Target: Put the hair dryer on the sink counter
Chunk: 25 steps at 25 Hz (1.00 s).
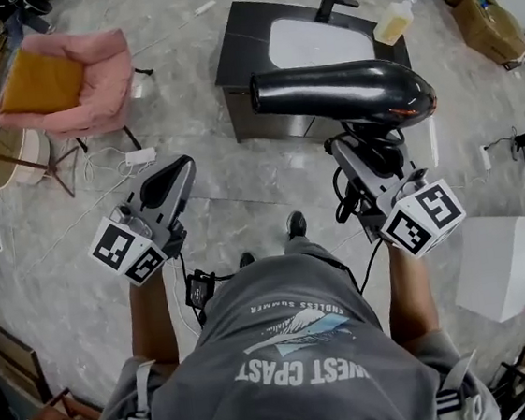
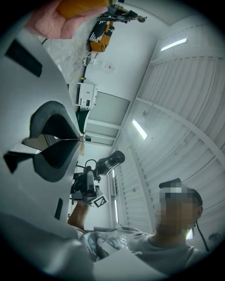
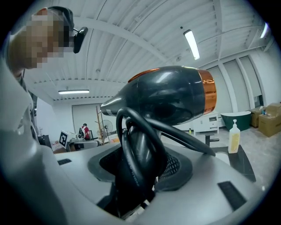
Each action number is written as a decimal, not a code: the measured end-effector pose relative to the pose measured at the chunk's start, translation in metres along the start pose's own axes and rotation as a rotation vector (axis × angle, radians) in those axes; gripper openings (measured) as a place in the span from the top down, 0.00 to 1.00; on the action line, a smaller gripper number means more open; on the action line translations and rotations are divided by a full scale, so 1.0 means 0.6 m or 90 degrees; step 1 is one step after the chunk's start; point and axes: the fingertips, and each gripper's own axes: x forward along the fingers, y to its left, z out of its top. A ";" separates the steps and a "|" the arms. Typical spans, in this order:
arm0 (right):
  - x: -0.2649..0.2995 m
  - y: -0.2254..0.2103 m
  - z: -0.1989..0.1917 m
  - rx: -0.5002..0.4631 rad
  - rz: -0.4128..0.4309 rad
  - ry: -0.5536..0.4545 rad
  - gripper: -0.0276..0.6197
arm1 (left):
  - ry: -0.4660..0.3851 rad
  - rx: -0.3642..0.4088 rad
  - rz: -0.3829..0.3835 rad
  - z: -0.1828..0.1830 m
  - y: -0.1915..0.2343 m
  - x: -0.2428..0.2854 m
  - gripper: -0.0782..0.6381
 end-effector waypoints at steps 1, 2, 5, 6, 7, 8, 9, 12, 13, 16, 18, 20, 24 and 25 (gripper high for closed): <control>0.006 -0.014 0.003 -0.005 0.009 0.004 0.62 | -0.001 0.000 0.007 0.002 -0.002 0.013 0.86; 0.011 -0.029 0.007 -0.009 0.016 0.006 0.62 | -0.001 0.002 0.012 0.003 -0.004 0.027 0.86; 0.029 -0.071 0.018 -0.009 0.040 0.011 0.62 | 0.000 0.009 0.032 0.010 -0.007 0.065 0.86; 0.036 -0.084 0.021 -0.010 0.049 0.013 0.62 | -0.001 0.010 0.041 0.012 -0.007 0.074 0.86; 0.043 -0.096 0.023 -0.012 0.056 0.015 0.62 | -0.002 0.011 0.050 0.014 -0.006 0.083 0.86; 0.048 -0.108 0.025 -0.013 0.064 0.017 0.62 | -0.003 0.012 0.058 0.015 -0.006 0.092 0.86; 0.054 -0.118 0.027 -0.013 0.071 0.019 0.62 | -0.004 0.012 0.066 0.016 -0.005 0.100 0.86; 0.076 -0.143 0.033 -0.016 0.102 0.029 0.62 | -0.003 0.014 0.100 0.018 -0.003 0.114 0.86; 0.083 -0.151 0.033 -0.018 0.113 0.033 0.62 | -0.004 0.014 0.113 0.018 -0.002 0.118 0.86; 0.107 -0.175 0.033 -0.022 0.140 0.044 0.62 | -0.006 0.012 0.146 0.014 0.001 0.130 0.86; 0.124 -0.189 0.031 -0.025 0.156 0.053 0.62 | -0.005 0.008 0.166 0.009 0.004 0.137 0.86; 0.142 -0.202 0.029 -0.029 0.167 0.065 0.62 | -0.001 0.004 0.181 0.003 0.006 0.146 0.86; 0.170 -0.220 0.022 -0.039 0.183 0.080 0.62 | 0.003 -0.003 0.194 -0.008 0.003 0.161 0.86; 0.175 -0.223 0.020 -0.039 0.185 0.083 0.62 | 0.004 -0.004 0.195 -0.011 0.000 0.163 0.86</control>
